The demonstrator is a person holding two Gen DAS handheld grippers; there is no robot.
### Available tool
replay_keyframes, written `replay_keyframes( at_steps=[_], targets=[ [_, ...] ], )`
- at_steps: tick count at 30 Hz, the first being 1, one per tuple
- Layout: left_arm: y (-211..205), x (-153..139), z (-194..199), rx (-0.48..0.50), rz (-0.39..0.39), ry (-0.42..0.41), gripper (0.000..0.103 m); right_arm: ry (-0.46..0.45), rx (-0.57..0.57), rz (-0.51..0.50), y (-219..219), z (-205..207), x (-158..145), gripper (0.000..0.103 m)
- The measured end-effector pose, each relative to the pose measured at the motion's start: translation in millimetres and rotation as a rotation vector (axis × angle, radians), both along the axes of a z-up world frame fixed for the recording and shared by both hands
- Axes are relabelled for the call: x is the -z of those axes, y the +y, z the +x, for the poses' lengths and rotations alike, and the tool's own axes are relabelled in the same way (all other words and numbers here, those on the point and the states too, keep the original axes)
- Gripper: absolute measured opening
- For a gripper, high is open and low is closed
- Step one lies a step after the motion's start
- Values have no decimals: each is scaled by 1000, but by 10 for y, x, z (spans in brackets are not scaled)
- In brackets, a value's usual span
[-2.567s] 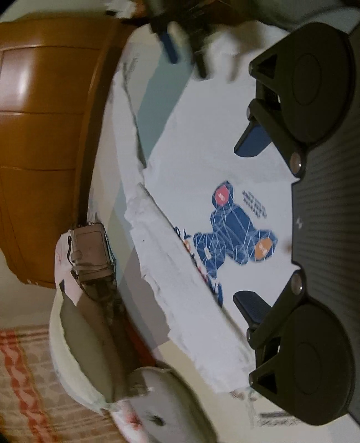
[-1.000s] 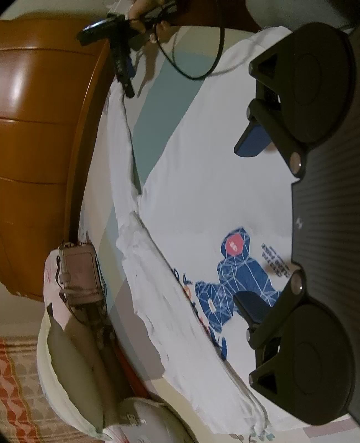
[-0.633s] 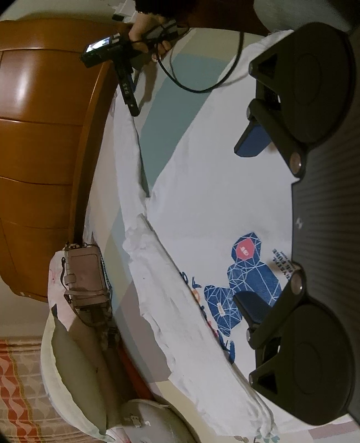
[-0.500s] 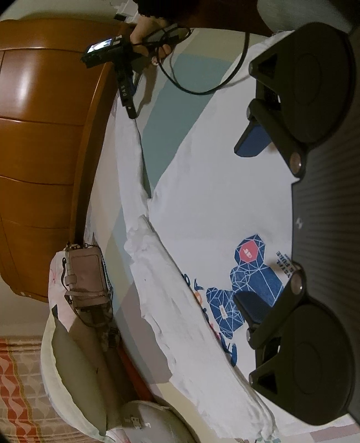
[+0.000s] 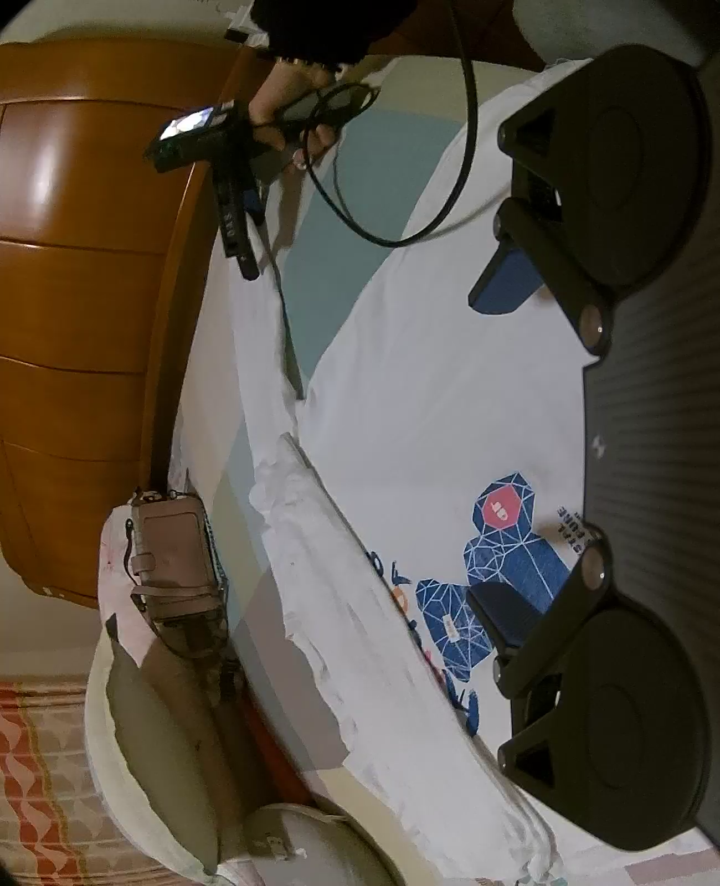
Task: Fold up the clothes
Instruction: 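Grasp the other sleeve cuff with the right tool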
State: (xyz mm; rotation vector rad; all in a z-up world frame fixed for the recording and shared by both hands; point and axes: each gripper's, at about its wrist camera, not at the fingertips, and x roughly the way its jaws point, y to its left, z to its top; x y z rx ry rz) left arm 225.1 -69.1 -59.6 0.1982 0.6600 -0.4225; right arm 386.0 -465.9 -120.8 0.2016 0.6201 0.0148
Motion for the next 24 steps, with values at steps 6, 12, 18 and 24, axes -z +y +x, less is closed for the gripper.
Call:
replay_keyframes(
  at_steps=[6,12,18,24],
  targets=[
    [35,1,12,-11,4,0,102,-51,174,103,-256,210,27,103],
    [49,1,18,-16,11,-4,102,-99,218,174,-379,290,36,103],
    [108,10,60,-40,13,-7,102,-232,180,178,-325,-4,-104,103],
    [149,-34,19,-37,2,-22,102,-294,132,154,-193,-70,-345,103]
  ],
)
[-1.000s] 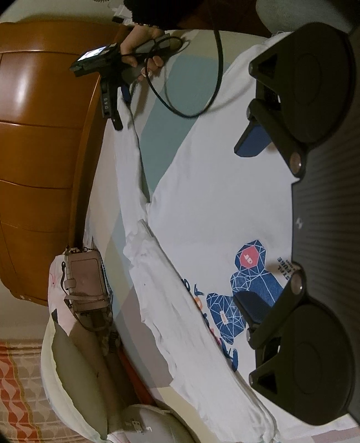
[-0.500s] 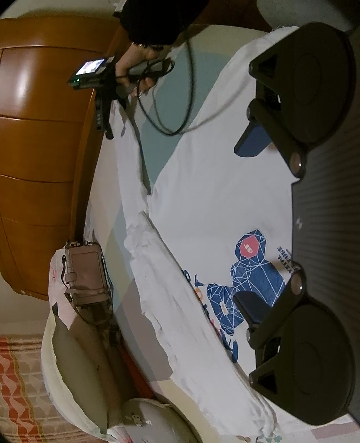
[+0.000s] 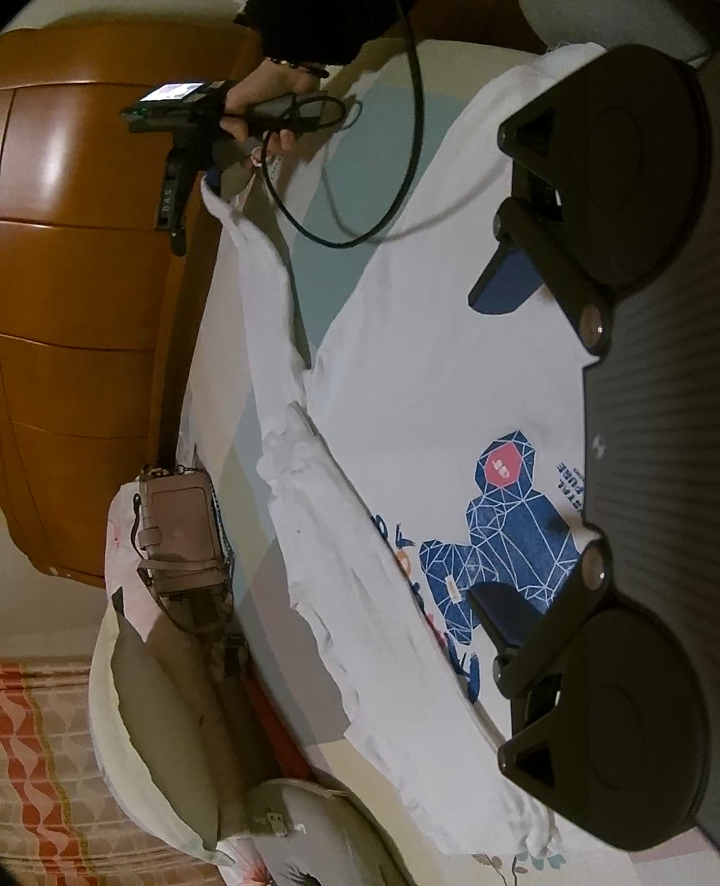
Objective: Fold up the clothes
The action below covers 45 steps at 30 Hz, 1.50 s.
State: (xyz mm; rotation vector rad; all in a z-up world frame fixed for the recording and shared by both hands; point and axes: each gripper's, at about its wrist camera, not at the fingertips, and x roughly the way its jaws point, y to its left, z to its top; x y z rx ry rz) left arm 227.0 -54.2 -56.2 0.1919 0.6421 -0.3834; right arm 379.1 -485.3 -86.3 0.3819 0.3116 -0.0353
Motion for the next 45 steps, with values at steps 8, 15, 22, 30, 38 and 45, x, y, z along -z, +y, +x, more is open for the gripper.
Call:
replay_keyframes(
  at_steps=[8,15,22,30,38,45],
  targets=[
    [91,-24,-34,-16,7,-6,102,99,39,38,48,45,185,103],
    [67,5,47,-26,13,0,102,131,83,125,-149,195,395,103],
    [30,17,30,-8,14,3,102,89,74,119,-218,370,212,103],
    [135,-60,-63,-12,12,-14,102,37,-4,87,-10,285,-120,103],
    [297,-168,-254,42,13,-13,102,25,-74,27,366,156,-435,103],
    [462,-278,-417,117,24,-7,102,26,-117,-5,727,126,-605,103]
  ],
)
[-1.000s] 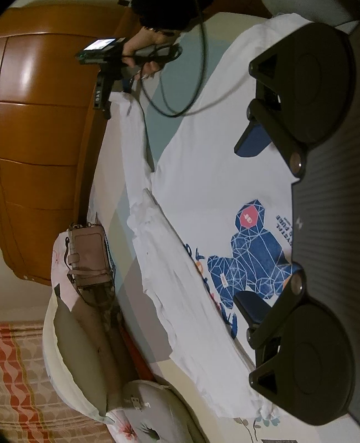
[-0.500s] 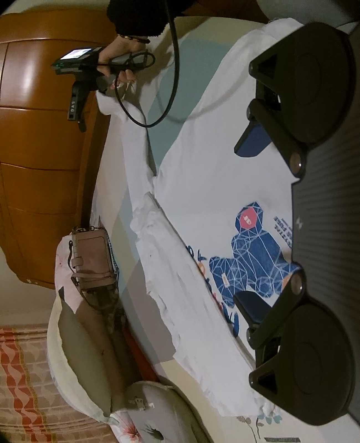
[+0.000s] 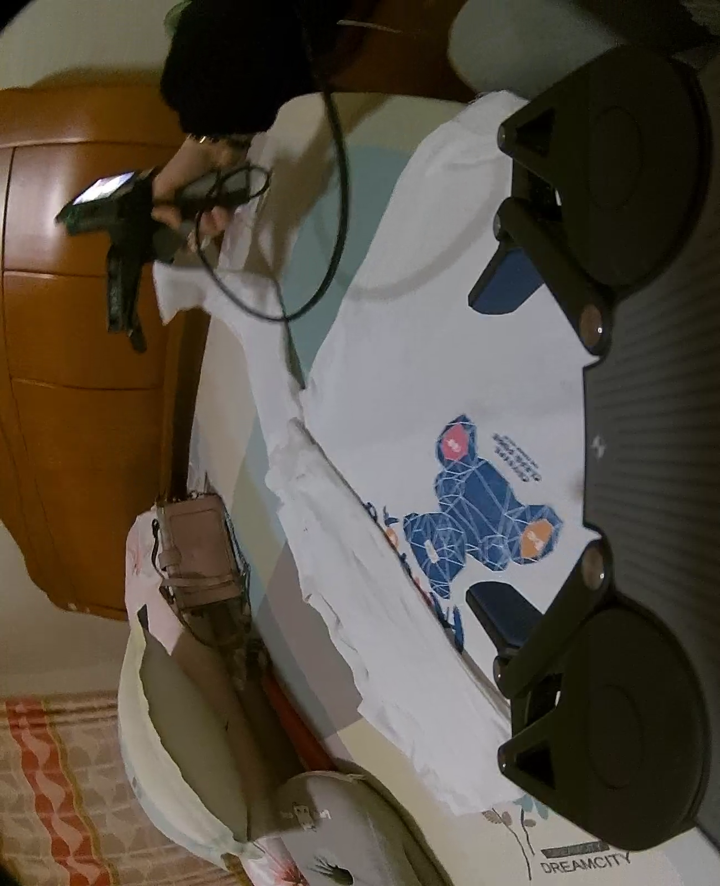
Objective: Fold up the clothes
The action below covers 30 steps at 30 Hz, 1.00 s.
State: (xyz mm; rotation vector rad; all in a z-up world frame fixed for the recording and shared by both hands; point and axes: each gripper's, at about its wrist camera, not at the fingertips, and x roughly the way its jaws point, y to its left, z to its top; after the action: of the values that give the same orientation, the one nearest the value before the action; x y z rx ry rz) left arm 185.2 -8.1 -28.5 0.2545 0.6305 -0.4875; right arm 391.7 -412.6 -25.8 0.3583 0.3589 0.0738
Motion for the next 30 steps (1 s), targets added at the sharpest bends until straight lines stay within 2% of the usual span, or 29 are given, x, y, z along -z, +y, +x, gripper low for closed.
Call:
replay_keyframes(
  at_steps=[6,14,30],
  targets=[
    [153,-14,-85,4,30,4,102,6,-43,-29,345,48,-128,103],
    [411,-8,-203,-21,25,18,102,18,-108,-49,853,194,-213,103],
    [729,-8,-443,-69,30,48,102,28,-273,-77,2069,428,-125,103]
  ],
)
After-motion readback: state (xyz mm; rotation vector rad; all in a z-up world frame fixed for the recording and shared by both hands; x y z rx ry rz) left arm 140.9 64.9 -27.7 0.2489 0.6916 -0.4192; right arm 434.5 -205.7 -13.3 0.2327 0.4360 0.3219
